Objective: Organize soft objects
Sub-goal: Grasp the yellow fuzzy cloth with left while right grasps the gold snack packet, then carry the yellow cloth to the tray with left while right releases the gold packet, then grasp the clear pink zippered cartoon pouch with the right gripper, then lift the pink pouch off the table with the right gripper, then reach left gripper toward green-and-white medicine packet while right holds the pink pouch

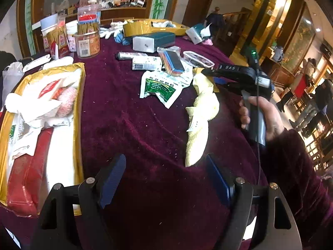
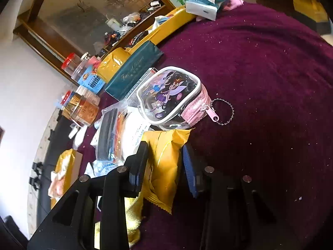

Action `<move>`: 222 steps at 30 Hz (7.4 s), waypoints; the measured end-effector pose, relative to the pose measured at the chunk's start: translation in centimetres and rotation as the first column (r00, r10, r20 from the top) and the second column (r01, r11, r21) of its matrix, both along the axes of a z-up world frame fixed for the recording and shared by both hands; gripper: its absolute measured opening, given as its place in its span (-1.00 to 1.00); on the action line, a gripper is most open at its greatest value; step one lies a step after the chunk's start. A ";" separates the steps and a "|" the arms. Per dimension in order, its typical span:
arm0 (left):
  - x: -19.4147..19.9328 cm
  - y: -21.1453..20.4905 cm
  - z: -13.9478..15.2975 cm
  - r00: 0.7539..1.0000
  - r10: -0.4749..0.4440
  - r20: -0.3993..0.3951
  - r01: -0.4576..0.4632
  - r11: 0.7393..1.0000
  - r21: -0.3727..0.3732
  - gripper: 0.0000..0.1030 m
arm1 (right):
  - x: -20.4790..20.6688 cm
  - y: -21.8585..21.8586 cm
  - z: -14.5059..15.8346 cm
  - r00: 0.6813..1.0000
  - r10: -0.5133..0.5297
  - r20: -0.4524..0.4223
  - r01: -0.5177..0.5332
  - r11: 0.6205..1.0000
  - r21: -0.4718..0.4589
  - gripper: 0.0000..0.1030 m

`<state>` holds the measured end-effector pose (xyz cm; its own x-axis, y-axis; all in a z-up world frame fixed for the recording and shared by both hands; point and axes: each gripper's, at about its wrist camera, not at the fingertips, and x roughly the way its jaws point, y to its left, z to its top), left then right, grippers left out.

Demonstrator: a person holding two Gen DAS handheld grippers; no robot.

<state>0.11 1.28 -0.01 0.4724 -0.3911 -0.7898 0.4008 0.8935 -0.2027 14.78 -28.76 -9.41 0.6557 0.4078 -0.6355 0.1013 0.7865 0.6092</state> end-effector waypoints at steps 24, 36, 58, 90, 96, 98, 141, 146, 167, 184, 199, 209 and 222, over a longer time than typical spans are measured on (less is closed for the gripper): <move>8.7 -14.5 -5.7 0.953 -0.283 -0.112 0.303 0.922 0.243 0.63 | -2.9 -6.1 0.3 0.988 -0.139 0.066 0.094 0.883 0.459 -0.41; 5.9 -14.5 -3.4 0.988 -0.132 0.079 0.113 0.971 0.212 -0.19 | -2.6 -5.8 1.0 0.988 -0.146 0.045 0.113 0.899 0.422 -0.41; 0.3 16.5 5.3 0.871 0.462 0.169 -0.468 0.884 -0.002 -0.14 | -3.2 17.3 8.3 0.896 0.388 0.217 -0.444 0.813 0.377 -0.39; 1.5 0.1 2.9 0.967 0.103 0.234 -0.073 0.988 -0.135 0.55 | -13.4 -5.3 6.9 0.976 -0.162 0.147 0.127 0.966 0.224 0.15; 4.7 -2.2 0.2 0.981 0.133 0.142 -0.117 0.986 -0.119 0.55 | -5.8 -3.8 11.0 0.995 -0.007 0.102 0.022 0.989 -0.148 0.39; 5.1 -2.4 -1.1 0.988 0.129 0.086 -0.119 0.987 -0.105 0.55 | -2.9 -3.5 10.7 0.997 0.029 0.066 -0.015 0.977 -0.213 0.39; 10.1 -3.0 -0.4 0.967 0.245 0.070 -0.252 0.962 0.106 0.54 | -2.8 -6.2 1.8 0.983 0.183 -0.028 -0.153 0.887 0.436 -0.19; 12.2 -5.5 -1.0 0.968 0.226 0.106 -0.242 0.952 0.188 0.54 | -2.7 -7.5 1.4 0.988 0.148 -0.043 -0.113 0.884 0.454 -0.28; 14.7 -4.4 -2.6 0.962 0.237 0.139 -0.268 0.919 0.291 0.55 | -1.8 -1.0 4.8 0.961 0.269 -0.059 -0.274 0.958 -0.090 0.47; 12.1 -6.0 -1.8 0.967 0.157 0.201 -0.213 0.931 0.296 0.56 | -1.2 -1.6 4.5 0.971 0.235 -0.047 -0.240 0.953 -0.185 -0.30; 8.7 -10.1 -3.5 0.943 0.240 0.232 -0.308 0.893 0.328 0.63 | -1.3 -2.8 3.9 0.980 0.195 -0.040 -0.195 0.981 -0.002 -0.39; 10.7 -10.5 -4.1 0.928 0.275 0.252 -0.356 0.853 0.381 0.63 | -1.0 -3.1 3.7 0.980 0.191 -0.050 -0.190 0.982 0.024 -0.39; 14.6 -5.3 -5.0 0.939 0.310 0.146 -0.339 0.904 0.262 0.28 | -1.0 -3.4 3.2 0.980 0.194 -0.054 -0.191 0.979 0.066 -0.39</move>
<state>14.70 -4.06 -5.00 0.6162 0.0266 -0.7871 0.0840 0.9915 0.0993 13.80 -32.16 -6.20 0.5230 0.5612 -0.6415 -0.0108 0.7570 0.6534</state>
